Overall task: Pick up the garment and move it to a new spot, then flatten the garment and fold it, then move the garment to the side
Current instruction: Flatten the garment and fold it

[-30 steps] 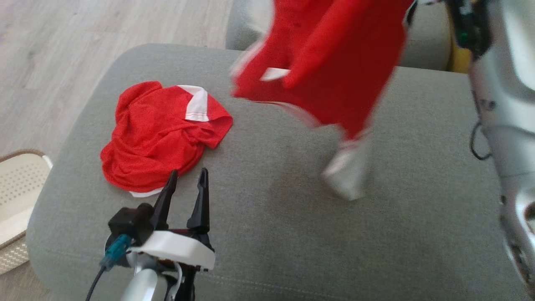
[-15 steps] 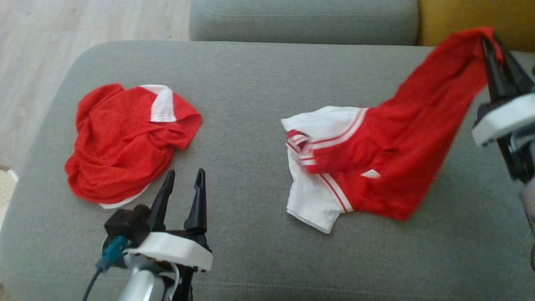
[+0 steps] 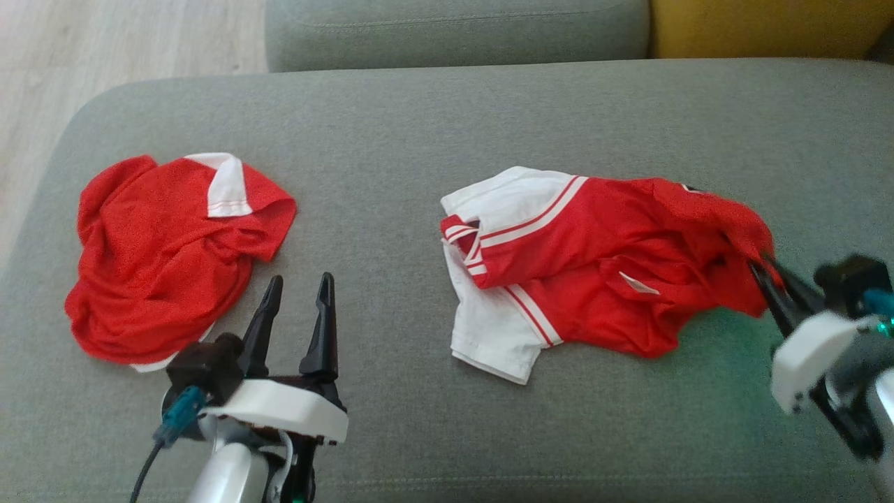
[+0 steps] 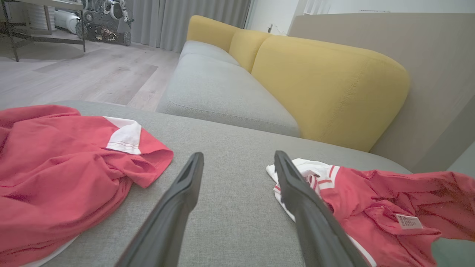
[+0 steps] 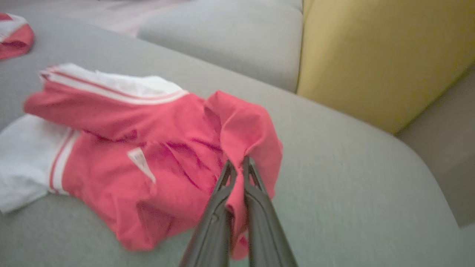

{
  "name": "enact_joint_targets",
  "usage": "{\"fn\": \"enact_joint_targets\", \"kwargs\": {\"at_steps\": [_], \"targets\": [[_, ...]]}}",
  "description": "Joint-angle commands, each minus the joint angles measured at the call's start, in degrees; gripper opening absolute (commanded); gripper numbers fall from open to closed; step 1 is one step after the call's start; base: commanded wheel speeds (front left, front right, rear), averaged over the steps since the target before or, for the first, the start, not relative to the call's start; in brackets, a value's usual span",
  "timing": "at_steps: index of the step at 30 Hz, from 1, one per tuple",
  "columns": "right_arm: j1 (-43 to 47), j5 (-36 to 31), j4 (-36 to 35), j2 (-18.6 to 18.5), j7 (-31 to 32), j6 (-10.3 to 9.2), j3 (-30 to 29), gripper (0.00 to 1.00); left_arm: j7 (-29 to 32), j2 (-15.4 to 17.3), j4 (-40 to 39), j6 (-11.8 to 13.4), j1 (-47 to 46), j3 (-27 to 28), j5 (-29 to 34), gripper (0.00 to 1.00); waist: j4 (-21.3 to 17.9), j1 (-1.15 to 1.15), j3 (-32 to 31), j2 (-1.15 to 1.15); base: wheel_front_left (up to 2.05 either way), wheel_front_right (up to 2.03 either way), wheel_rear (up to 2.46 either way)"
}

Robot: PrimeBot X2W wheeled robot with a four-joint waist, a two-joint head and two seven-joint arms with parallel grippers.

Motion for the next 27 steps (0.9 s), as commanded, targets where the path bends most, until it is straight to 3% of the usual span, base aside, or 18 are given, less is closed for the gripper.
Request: {"fn": "enact_joint_targets", "kwargs": {"at_steps": [1, 3, 4, 5, 10, 16, 17, 21, 27], "targets": [[1.92, -0.18, -1.50, -0.77, 2.74, -0.04, -1.54, 0.00, -0.45, 0.17, -1.62, -0.47, -2.56, 2.03, 0.47, 1.00, -0.71, 0.00, -0.32, 0.00, 0.00, 0.00, 0.00], [4.13, -0.64, -1.11, 0.25, 5.75, -0.04, -3.59, 0.00, -0.45, 0.17, -1.59, -0.49, -2.63, 1.96, 0.46, 1.00, -1.18, 0.00, -0.50, 0.00, 0.00, 0.00, 0.00], [4.77, -1.66, -1.09, 0.70, 6.49, -0.04, -4.94, 0.32, -0.45, 0.17, -1.58, -0.51, -2.69, 1.88, 0.48, 1.00, -1.37, 0.00, -0.56, 0.00, 0.00, 0.00, 0.00], [5.23, -2.84, -1.14, 1.35, 7.02, -0.04, -6.31, 1.00, -0.45, 0.17, -1.57, -0.52, -2.75, 1.82, 0.50, 1.00, -1.55, 0.00, -0.64, 0.00, 0.00, 0.00, 0.00], [5.01, -9.22, -4.56, 6.69, 5.13, -0.04, -13.60, 1.00, -0.45, 0.17, -1.52, -0.49, -2.97, 1.88, 0.79, 1.00, -2.60, 0.00, -0.83, 0.00, 0.00, 0.00, 0.00], [5.24, -13.72, -11.74, 17.05, -2.04, -0.04, -18.94, 1.00, -0.45, 0.17, -1.46, -0.76, -3.60, 2.46, 1.19, 1.00, -4.01, 0.00, -0.68, 0.00, 0.00, 0.00, 0.00], [5.24, -13.72, -11.74, 17.05, -2.04, -0.04, -18.94, 1.00, -0.45, 0.17, -1.46, -0.76, -3.60, 2.46, 1.19, 1.00, -4.01, 0.00, -0.68, 0.00, 0.00, 0.00, 0.00], [6.47, -14.59, -14.59, 23.13, -5.74, -0.04, -18.08, 1.00, -0.45, 0.17, -0.82, -1.30, -4.26, 2.91, 0.48, 1.00, -5.95, 0.00, 0.53, 0.00, 0.00, 0.00, 0.00], [5.81, -15.51, -15.53, 25.65, -8.86, -0.04, -14.55, 1.00, -0.45, 0.17, 4.21, -3.21, -9.34, 1.42, 0.06, 1.00, -9.70, 0.00, 4.47, 0.00, 0.00, 0.00, 0.00]]}}
